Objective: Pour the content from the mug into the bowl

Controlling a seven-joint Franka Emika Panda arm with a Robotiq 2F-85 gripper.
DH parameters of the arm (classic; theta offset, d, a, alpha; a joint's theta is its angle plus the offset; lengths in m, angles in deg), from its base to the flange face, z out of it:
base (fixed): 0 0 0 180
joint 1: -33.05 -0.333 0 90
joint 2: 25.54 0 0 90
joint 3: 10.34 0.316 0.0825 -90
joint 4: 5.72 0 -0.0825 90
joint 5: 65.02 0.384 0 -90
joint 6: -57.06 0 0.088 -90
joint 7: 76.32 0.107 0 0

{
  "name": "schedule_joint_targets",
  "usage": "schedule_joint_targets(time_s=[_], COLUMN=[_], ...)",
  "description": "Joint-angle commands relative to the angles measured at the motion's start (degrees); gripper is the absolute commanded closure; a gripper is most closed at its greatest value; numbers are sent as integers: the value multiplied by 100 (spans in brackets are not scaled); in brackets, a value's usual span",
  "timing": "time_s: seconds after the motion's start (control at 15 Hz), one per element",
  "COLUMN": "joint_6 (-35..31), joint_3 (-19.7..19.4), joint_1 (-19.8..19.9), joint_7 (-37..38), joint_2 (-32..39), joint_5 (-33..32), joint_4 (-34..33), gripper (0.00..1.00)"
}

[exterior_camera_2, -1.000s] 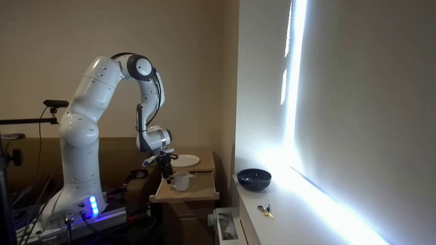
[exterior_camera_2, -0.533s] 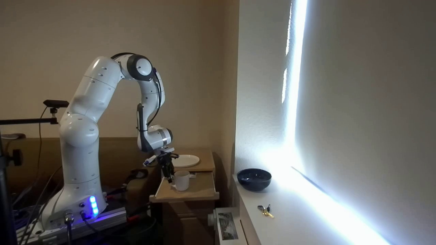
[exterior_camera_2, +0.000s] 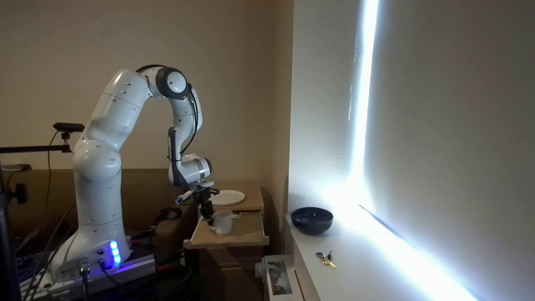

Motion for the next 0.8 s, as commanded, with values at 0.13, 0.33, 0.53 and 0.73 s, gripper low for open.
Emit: schedule_joint_targets(time_s=[0.13,0.33,0.53,0.73], joint_6=[-106,-120,-87,-188], joint_3=[-20,-11,-1,67], joint_1=[83,127,146,256], joint_7=[-72,-147,-180,-438], joint_2=[-23,-7,-9,-131], joint_5=[16,120,219,571], joint_4=[54,81,90,180], gripper=[97,96,96,96])
